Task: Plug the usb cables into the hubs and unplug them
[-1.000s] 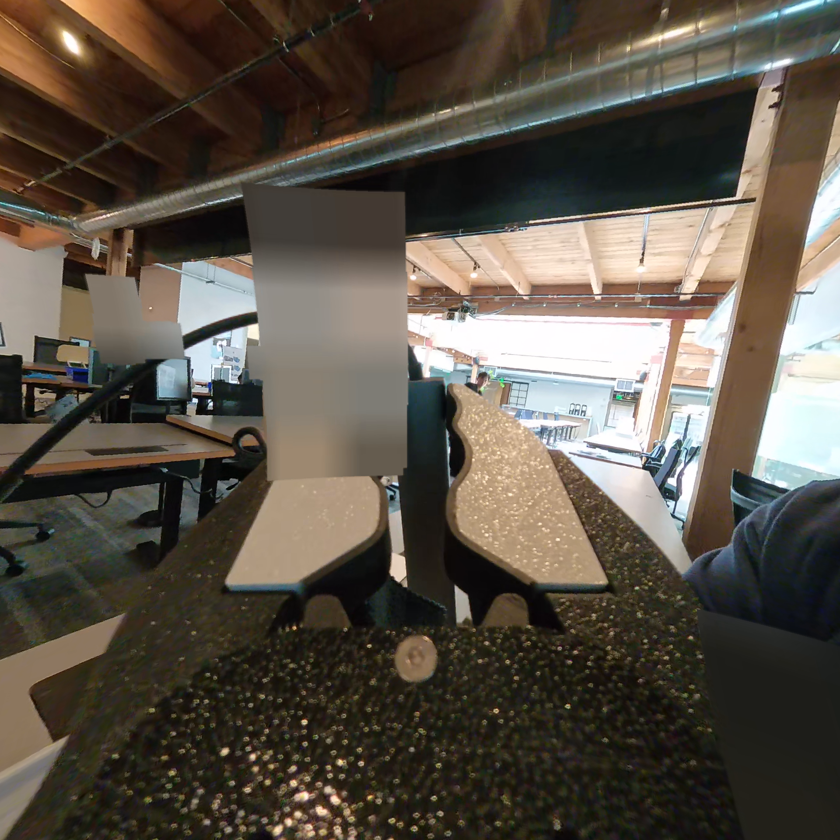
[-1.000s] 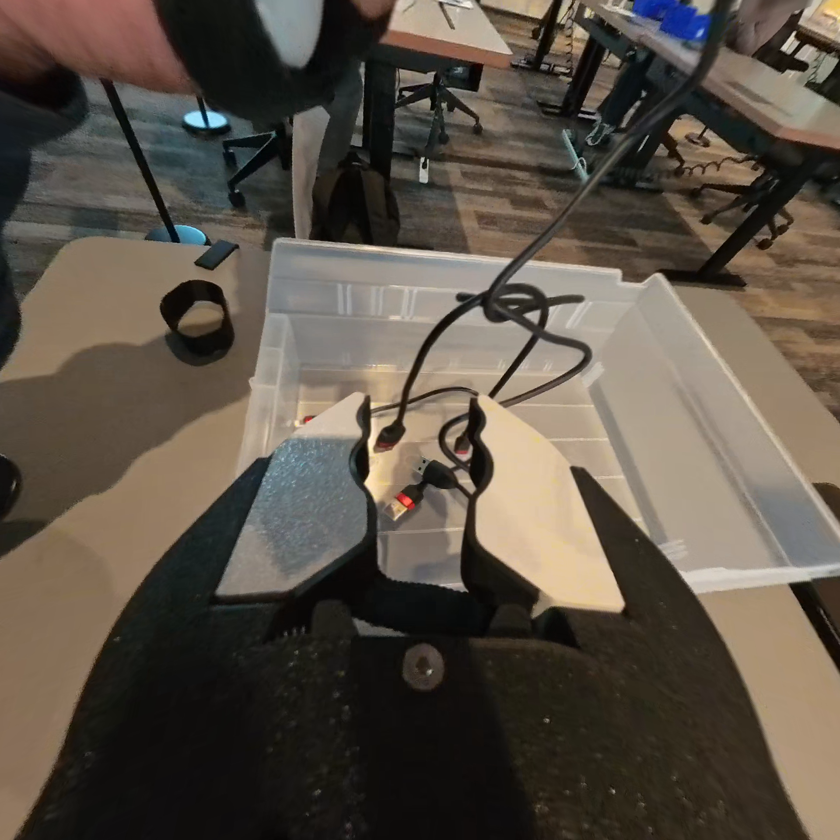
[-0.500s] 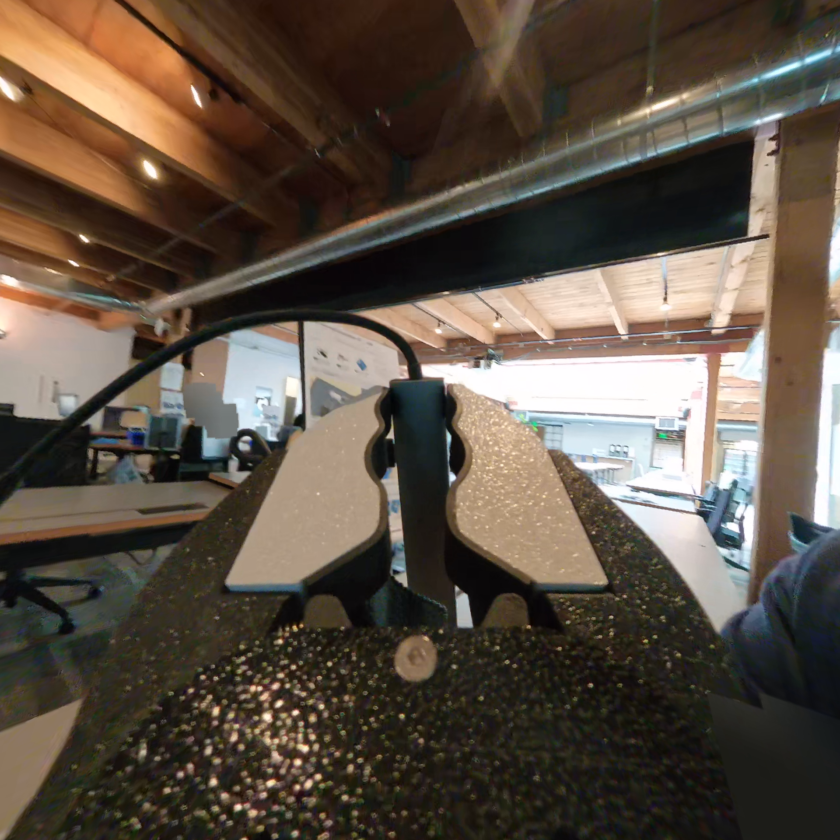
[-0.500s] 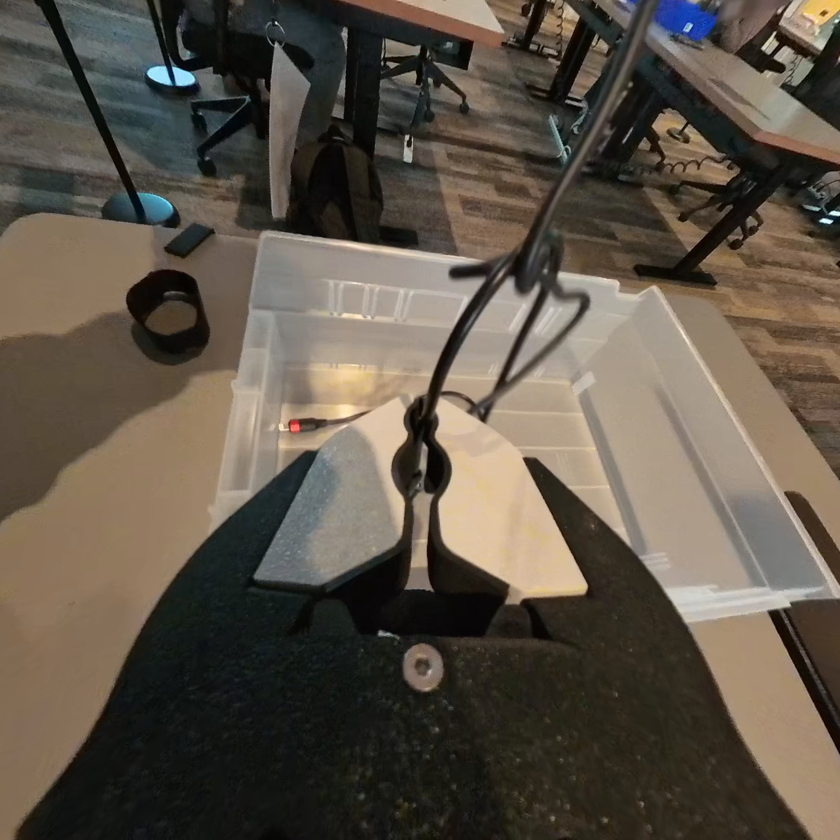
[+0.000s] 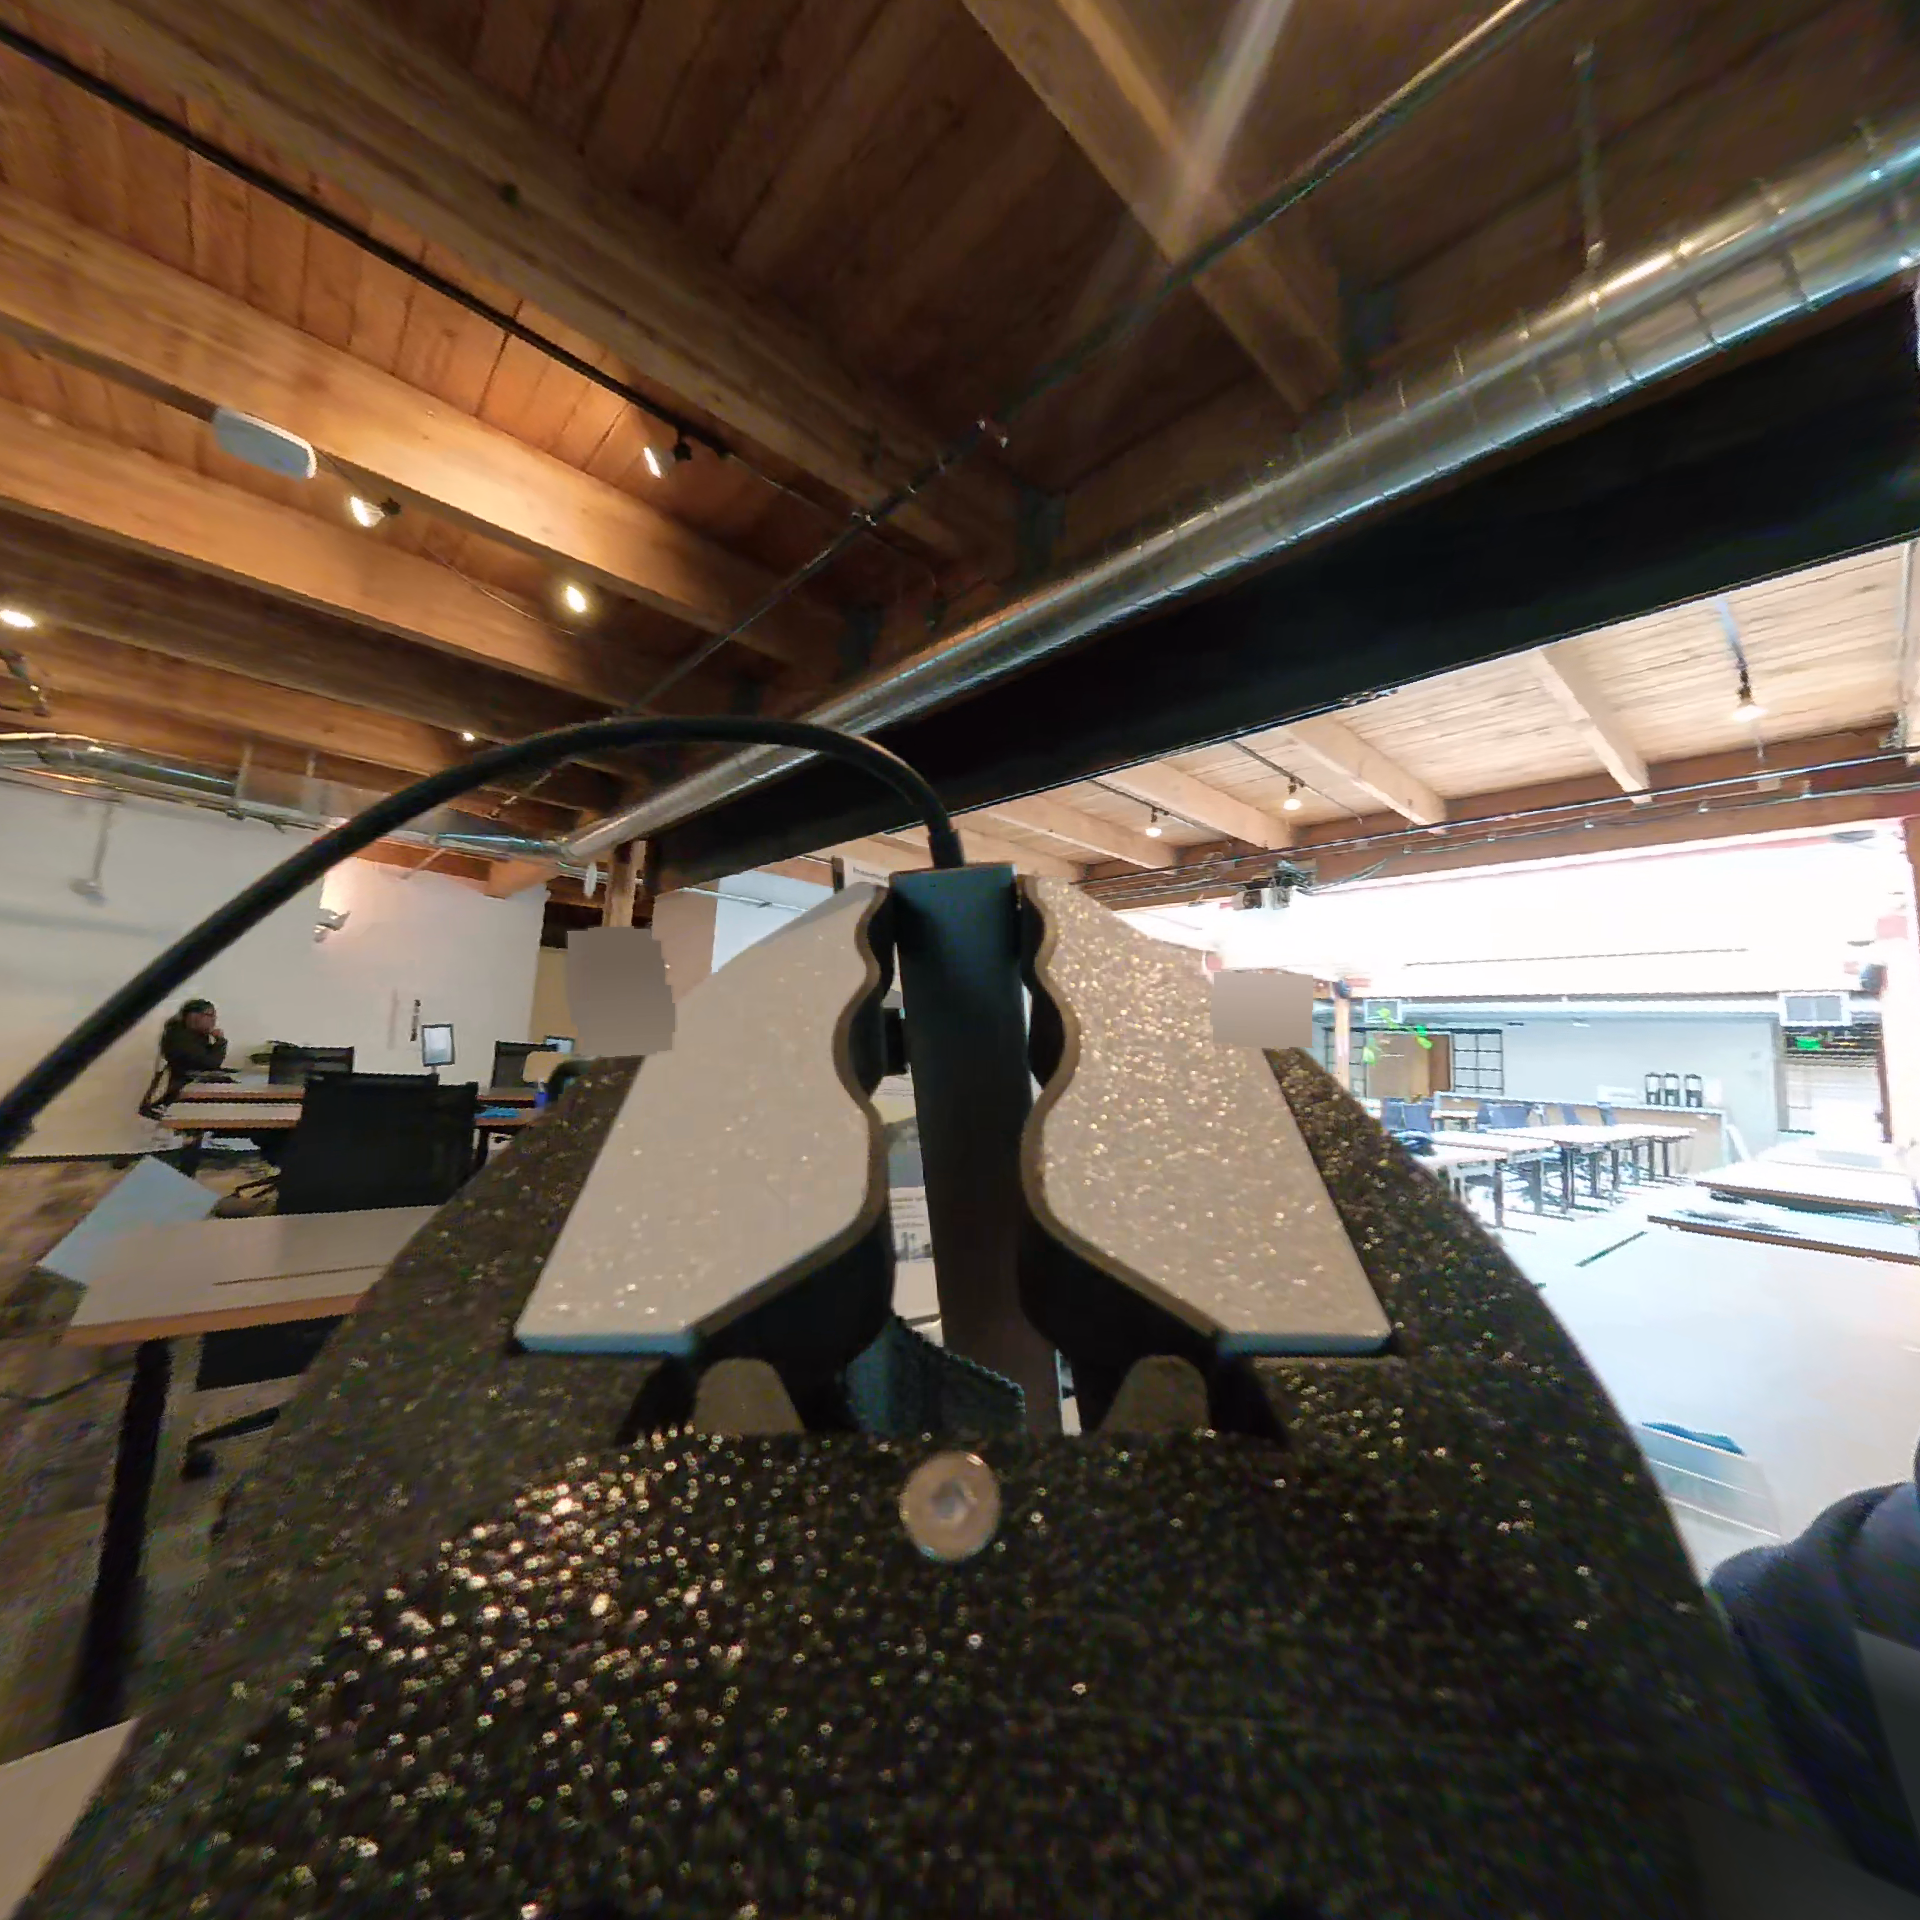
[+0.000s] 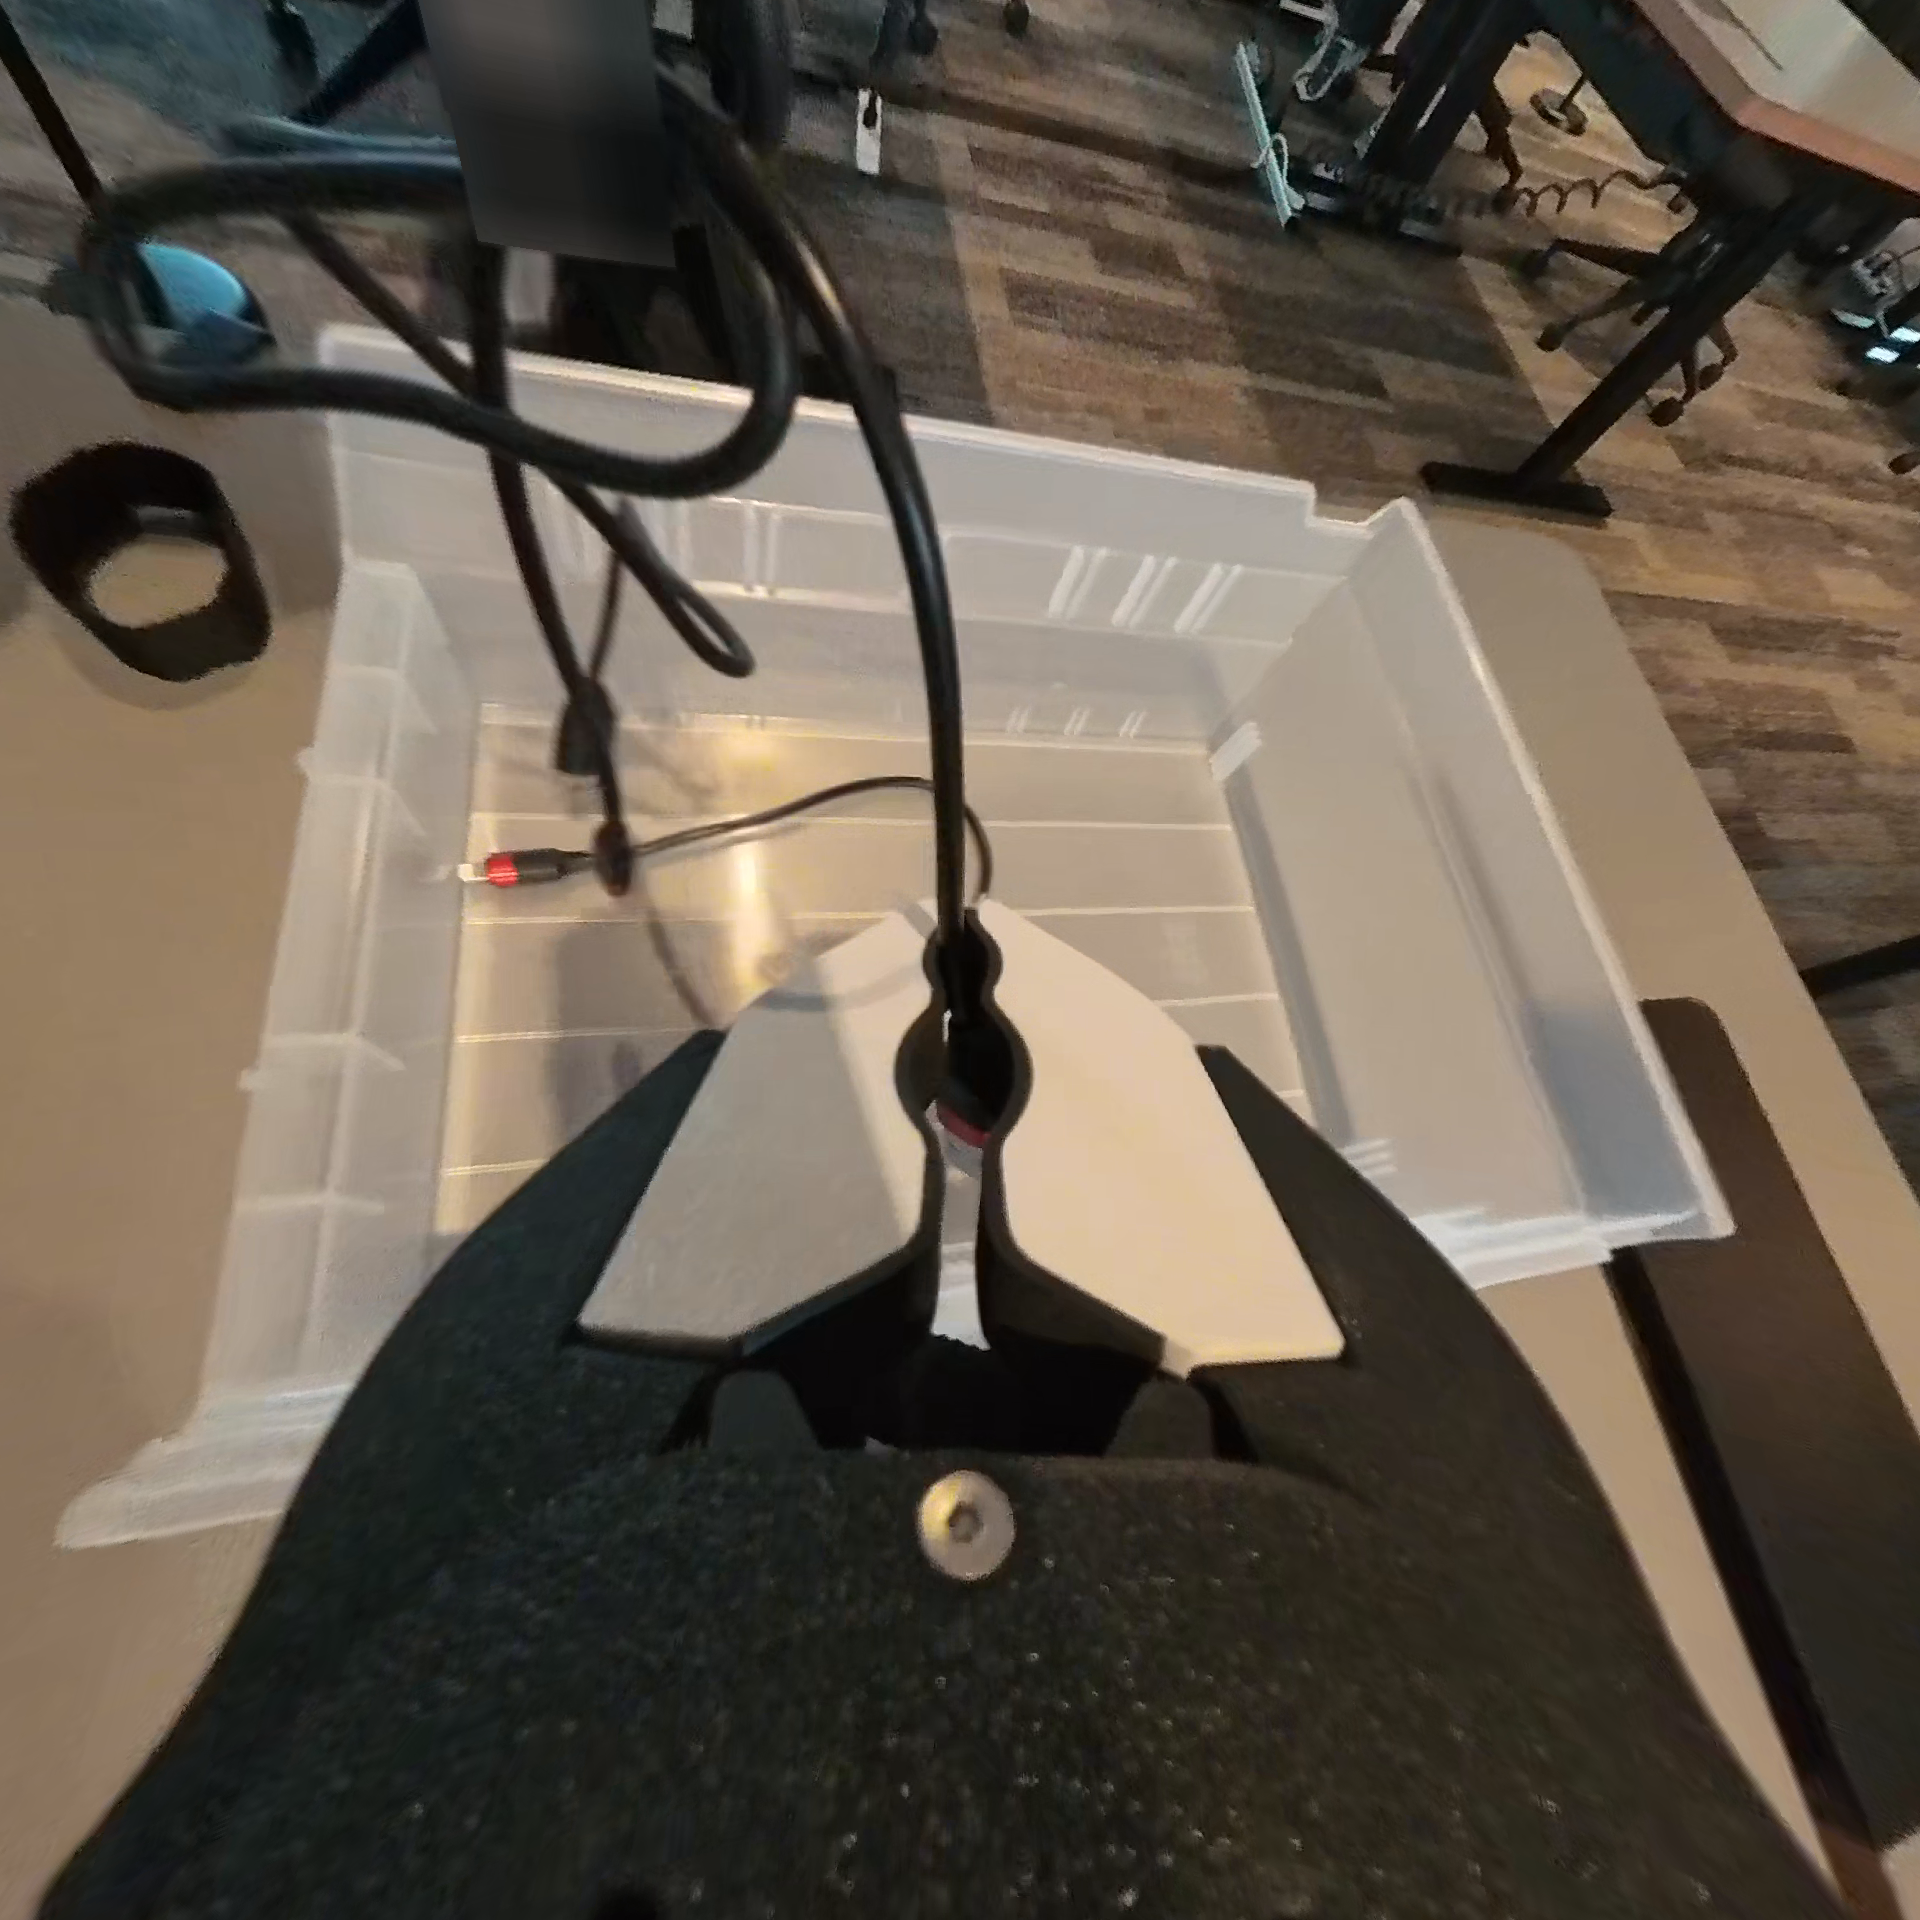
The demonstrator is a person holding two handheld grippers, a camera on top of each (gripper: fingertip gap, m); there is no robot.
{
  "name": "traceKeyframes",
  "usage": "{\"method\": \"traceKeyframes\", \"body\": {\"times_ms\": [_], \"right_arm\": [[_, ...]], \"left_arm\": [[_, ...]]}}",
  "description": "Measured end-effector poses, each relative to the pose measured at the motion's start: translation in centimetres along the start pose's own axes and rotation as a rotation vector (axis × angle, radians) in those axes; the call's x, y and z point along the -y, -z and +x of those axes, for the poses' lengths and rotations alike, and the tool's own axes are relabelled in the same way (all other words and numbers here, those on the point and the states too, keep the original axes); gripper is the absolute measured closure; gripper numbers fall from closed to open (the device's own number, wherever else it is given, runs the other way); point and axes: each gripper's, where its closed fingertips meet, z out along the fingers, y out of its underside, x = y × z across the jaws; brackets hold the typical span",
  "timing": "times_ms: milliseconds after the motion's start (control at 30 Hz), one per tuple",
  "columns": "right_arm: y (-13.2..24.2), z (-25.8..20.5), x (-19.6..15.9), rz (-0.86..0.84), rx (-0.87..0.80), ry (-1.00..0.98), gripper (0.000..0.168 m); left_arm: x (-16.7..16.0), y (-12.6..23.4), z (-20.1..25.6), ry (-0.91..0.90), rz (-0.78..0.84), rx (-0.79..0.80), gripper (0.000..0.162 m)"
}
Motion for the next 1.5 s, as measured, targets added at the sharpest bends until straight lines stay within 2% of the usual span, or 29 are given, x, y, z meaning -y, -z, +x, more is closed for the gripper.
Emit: {"method": "traceKeyframes", "body": {"times_ms": [300, 533, 667, 733, 800, 900, 1033, 1233, 1367, 1500], "right_arm": [[-1.6, 4.6, -2.1, -0.168, -0.064, 0.068, 0.168], [-2.7, 4.8, -3.6, -0.275, -0.046, 0.082, 0.168], [-2.6, 4.7, -3.7, -0.293, -0.048, 0.094, 0.135], [-1.9, 4.9, -3.2, -0.267, -0.052, 0.093, 0.117], [-0.4, 5.0, -2.2, -0.195, -0.057, 0.083, 0.106], [3.7, 3.9, 0.0, -0.008, 0.0, 0.049, 0.107], [11.5, 2.5, 1.7, 0.229, 0.007, 0.036, 0.112], [22.9, -0.1, 1.0, 0.392, -0.026, 0.051, 0.119], [30.3, -2.3, -0.1, 0.472, -0.048, 0.055, 0.12], [37.5, -3.6, -1.7, 0.553, -0.093, 0.02, 0.123]], "left_arm": [[3.0, 1.7, -0.3, -0.086, -0.001, 0.069, 0.141], [0.5, 0.2, 0.8, -0.052, -0.101, 0.021, 0.141], [-1.9, -1.4, 2.0, -0.047, -0.182, -0.01, 0.14], [-2.8, -2.2, 2.8, -0.036, -0.209, -0.034, 0.14], [-3.3, -2.9, 3.9, -0.024, -0.224, -0.064, 0.14], [-3.7, -4.4, 6.1, -0.023, -0.24, -0.112, 0.141], [-4.0, -7.2, 10.5, -0.041, -0.264, -0.204, 0.141], [-4.9, -12.6, 19.0, -0.052, -0.287, -0.366, 0.141], [-7.3, -16.0, 25.1, -0.041, -0.314, -0.465, 0.141], [-12.1, -18.2, 30.3, -0.007, -0.354, -0.538, 0.14]]}}
